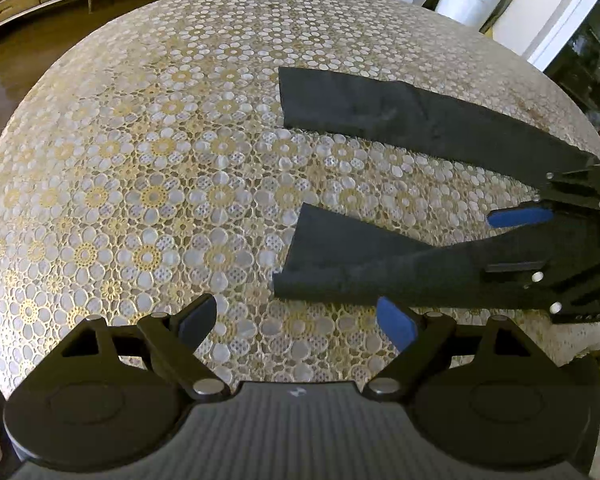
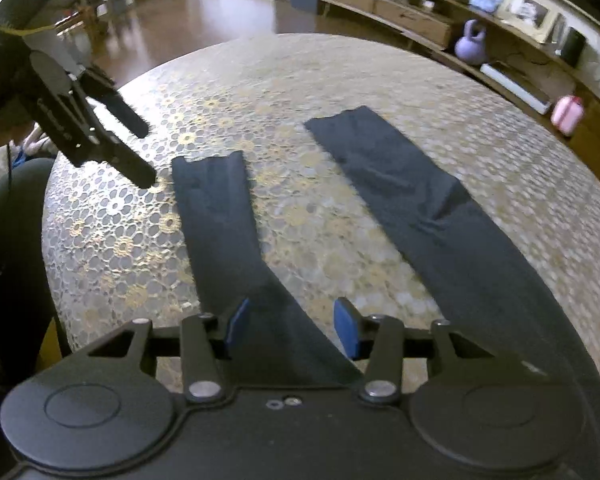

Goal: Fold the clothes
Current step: 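Grasp one black trouser leg with the right gripper and straighten it beside the other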

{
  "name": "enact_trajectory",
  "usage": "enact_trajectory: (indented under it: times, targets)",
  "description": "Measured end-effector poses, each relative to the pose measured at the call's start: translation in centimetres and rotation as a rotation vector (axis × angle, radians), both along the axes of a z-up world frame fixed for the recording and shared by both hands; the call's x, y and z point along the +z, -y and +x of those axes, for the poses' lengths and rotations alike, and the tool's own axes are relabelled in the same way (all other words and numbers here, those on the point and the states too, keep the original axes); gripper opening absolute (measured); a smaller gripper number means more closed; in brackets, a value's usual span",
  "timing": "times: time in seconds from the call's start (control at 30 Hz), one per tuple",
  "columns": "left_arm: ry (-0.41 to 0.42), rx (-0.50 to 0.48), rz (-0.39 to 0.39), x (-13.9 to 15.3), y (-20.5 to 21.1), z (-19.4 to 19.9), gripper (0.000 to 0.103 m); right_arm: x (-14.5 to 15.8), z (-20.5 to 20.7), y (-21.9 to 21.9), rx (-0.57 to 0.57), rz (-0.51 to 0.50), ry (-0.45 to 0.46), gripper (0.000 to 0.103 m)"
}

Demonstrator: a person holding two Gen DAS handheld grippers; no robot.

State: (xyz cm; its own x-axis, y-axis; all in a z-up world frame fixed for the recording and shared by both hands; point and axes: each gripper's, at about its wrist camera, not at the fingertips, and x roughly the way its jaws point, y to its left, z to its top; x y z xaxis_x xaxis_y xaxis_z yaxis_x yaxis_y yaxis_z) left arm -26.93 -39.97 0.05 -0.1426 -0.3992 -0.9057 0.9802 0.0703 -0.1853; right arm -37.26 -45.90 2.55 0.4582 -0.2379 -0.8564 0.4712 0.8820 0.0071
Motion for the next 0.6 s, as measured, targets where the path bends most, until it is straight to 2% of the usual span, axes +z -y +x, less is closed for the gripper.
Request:
enact_trajectory:
  times: [0.2, 0.43, 0.6]
  targets:
    - [-0.006, -0.002, 0.0, -0.2, 0.2, 0.3, 0.087, -1.0, 2.0, -0.3, 0.058, 0.029, -0.017, 0.103]
    - [-0.01, 0.024, -0.007, -0.1, -0.4, 1.5, 0.087, -0.5, 5.5, -0.6, 0.142, 0.035, -0.009, 0.103]
    - [-0.022, 0.049, -0.013, 0.1, -1.1, 2.8, 0.087, -1.1, 8.3, -0.7, 0.192, 0.03, -0.054, 0.103]
